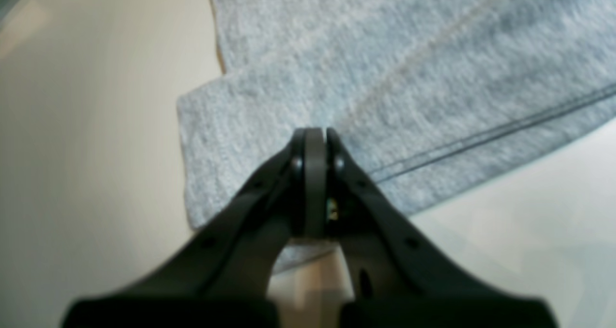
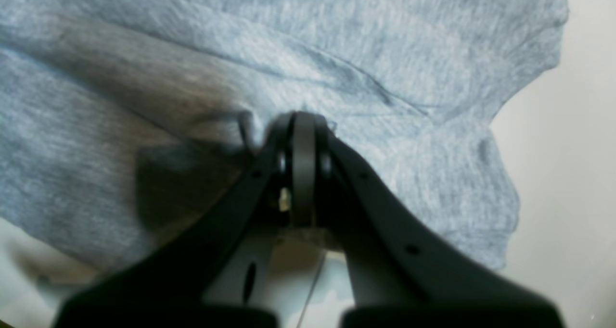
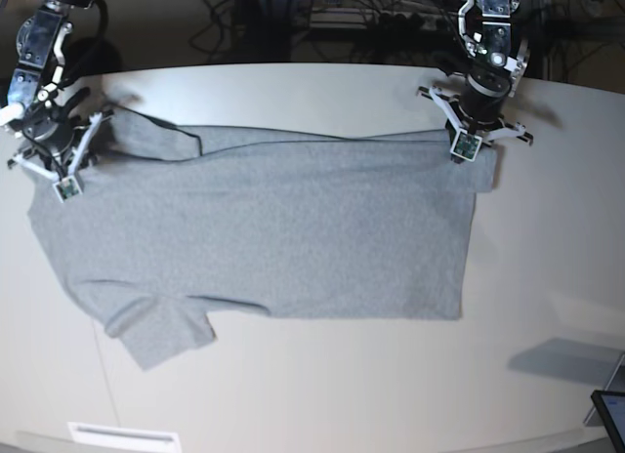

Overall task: Fold the T-shirt properly
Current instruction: 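Drag the collar-side edge toward the robot with both grippers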

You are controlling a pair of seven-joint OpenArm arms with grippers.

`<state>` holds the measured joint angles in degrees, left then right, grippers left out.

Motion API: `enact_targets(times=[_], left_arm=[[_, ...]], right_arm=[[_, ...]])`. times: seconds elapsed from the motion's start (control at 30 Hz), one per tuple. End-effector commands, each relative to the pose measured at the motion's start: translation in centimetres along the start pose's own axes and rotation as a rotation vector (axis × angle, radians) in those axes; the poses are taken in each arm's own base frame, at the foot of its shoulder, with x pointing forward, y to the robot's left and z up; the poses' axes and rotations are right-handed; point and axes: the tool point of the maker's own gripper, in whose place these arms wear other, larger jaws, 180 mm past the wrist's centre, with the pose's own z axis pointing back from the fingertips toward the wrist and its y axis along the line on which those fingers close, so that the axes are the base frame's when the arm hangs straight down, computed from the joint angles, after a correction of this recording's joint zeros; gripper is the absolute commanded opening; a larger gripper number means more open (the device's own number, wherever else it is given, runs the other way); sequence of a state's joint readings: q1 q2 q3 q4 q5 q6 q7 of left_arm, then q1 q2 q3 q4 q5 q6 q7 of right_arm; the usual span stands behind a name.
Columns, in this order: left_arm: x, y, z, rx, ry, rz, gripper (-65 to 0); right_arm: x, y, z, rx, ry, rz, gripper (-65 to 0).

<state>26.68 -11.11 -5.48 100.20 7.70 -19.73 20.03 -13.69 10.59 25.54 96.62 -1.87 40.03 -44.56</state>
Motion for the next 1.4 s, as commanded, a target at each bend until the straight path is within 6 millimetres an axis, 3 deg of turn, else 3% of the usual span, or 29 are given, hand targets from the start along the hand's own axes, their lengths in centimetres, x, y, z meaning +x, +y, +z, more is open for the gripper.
enact_targets(times=[0.0,0.17,0.37,0.5,0.77,1.0,1.13,1.2,1.37], left_arm=[[-0.9,0.2,0.4,0.004,0.039,-0.022,-65.0],[-1.4,0.7,0.8,0.016,0.051,-0.024,-65.0],[0.0,2.1,1.1,0.057,0.017,-0.025,-65.0],[1.2,2.6,0.8,0.071,-0.012,-0.026,-65.0],[1.4,2.5,0.8,0.067,-0.017,-0.023,-65.0],[4.6,3.5,2.2,0.104,-0.068,-0.052,-65.0],[6.3,3.7,3.0,0.129,-0.081,-0.044,-65.0],[6.1,3.6,3.1,0.126,-0.077,-0.045,-62.1],[6.2,3.3,3.0,0.127,-0.079,-0.03,-55.9]], right_arm=[[-2.0,-1.0,0.5,-0.037,0.091,0.026,-65.0],[-1.8,-1.0,0.9,-0.046,0.086,0.037,-65.0],[-1.7,-1.6,1.2,-0.062,0.074,0.024,-65.0],[-0.4,-1.9,1.8,-0.079,0.04,0.037,-65.0],[2.1,-2.5,3.0,-0.124,-0.005,0.055,-65.0],[3.7,-3.8,5.6,-0.205,-0.015,0.085,-64.9],[1.3,-6.2,7.2,-0.284,0.073,-0.032,-64.0],[-0.5,-6.6,7.7,-0.306,0.104,-0.117,-57.6],[-3.7,-6.3,8.4,-0.325,0.156,-0.249,-33.4]])
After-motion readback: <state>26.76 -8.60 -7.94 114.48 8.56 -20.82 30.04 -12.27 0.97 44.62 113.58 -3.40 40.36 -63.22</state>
